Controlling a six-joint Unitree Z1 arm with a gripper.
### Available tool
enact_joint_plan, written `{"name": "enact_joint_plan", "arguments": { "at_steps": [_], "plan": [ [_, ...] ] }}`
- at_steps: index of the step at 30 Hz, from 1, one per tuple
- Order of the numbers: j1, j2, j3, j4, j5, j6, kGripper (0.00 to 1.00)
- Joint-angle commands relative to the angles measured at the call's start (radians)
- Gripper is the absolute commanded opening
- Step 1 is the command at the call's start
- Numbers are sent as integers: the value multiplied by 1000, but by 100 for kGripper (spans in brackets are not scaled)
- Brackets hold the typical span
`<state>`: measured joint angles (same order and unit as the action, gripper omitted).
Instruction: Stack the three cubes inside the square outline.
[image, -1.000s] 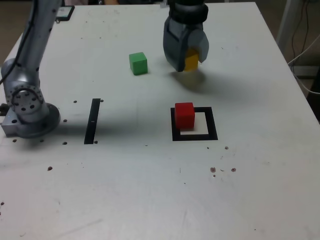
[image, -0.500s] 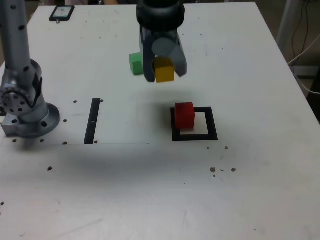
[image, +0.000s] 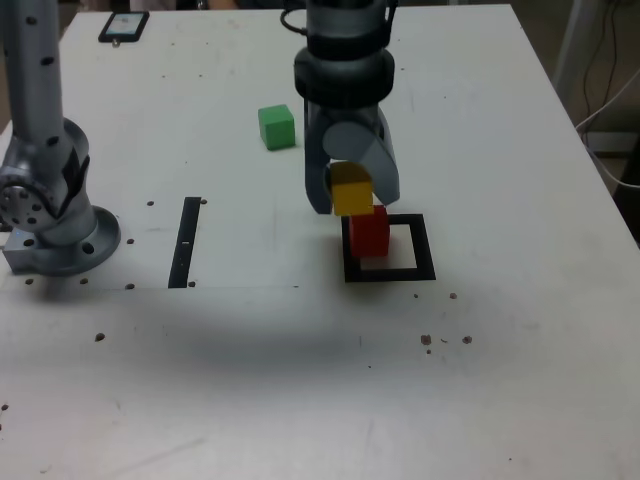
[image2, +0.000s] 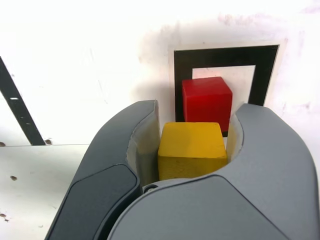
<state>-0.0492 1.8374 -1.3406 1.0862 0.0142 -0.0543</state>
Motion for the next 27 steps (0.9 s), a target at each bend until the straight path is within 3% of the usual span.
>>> {"name": "enact_joint_plan", "arguments": {
  "at_steps": [1, 8, 27],
  "plan": [
    [-2, 28, 0, -16, -20, -2, 15],
    [-18, 61, -11, -25, -36, -2, 15],
    [-21, 53, -7, -38, 14, -10, 16]
  ]
}}
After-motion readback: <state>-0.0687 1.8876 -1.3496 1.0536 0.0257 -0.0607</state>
